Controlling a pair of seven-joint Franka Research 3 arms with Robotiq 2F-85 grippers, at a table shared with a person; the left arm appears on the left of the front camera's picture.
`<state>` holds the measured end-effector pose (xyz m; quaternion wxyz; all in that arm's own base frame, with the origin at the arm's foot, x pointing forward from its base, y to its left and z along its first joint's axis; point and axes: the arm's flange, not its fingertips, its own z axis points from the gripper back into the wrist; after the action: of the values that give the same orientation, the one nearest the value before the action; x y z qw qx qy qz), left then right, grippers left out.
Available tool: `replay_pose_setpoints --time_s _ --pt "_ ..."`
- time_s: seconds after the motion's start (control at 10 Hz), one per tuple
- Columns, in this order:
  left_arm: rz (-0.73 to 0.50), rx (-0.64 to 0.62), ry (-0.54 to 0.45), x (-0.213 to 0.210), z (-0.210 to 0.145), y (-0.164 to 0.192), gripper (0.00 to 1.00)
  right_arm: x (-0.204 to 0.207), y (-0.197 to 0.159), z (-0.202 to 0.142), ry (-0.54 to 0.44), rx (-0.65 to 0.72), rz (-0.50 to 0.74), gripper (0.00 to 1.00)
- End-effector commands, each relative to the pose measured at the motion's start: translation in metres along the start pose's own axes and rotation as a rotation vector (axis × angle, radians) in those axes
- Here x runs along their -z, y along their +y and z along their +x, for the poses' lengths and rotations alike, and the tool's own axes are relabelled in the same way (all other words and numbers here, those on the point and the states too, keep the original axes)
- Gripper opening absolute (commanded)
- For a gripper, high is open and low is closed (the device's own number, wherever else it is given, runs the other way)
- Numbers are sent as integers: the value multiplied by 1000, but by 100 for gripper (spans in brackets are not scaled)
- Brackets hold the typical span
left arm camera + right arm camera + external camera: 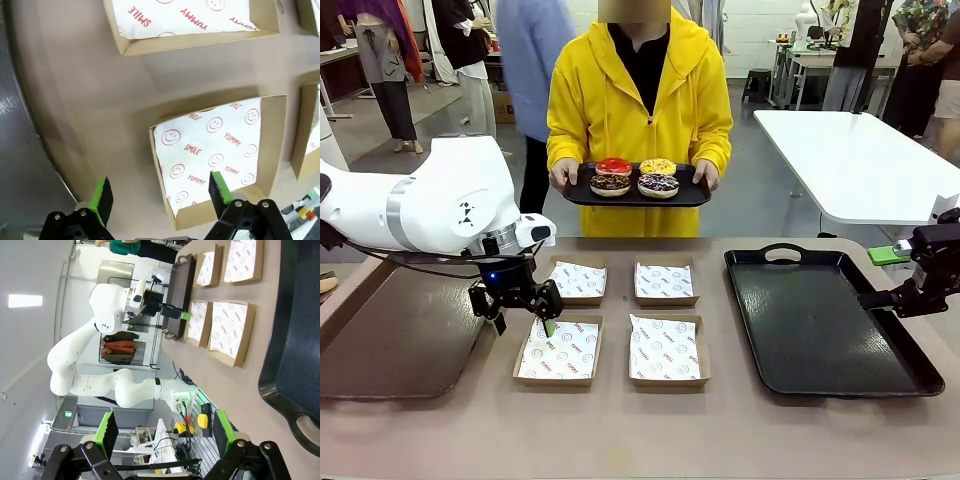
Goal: Individually package the donuts and arrange them on the tray.
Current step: Pick up one Paper togo box.
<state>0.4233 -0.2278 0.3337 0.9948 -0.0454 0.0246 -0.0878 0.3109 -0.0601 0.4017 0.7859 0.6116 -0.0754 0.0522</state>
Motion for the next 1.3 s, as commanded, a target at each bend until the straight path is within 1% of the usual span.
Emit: replay_pose_setpoints --time_s 0.0,0.1,0.4,0.5,0.6,0.7,0.8,1.0,1.1,1.2 --pt "123 -52 -43 4 -9 -18 100 -1 0 0 -1 0 5 100" --pt "139 -72 -44 7 -10 -21 100 -1 0 0 -1 0 5 100" --pt "132 -109 -56 12 -8 -22 100 -1 0 0 -1 0 5 100" --pt "120 -113 -67 14 -7 -20 61 -1 0 0 -1 0 5 100" --pt "125 -117 -56 15 -5 -19 46 -1 0 0 -1 0 5 100" --pt "122 -121 -54 15 -4 -19 7 -1 0 0 -1 0 5 100" --pt "116 -122 -52 15 -3 -17 0 -1 0 0 -1 0 5 100" --pt "110 -121 -38 18 0 -16 0 -1 0 0 -1 0 5 100" --pt "108 -120 -38 18 0 -16 10 -1 0 0 -1 0 5 100" --pt "105 -119 -36 17 0 -16 1 -1 0 0 -1 0 5 100"
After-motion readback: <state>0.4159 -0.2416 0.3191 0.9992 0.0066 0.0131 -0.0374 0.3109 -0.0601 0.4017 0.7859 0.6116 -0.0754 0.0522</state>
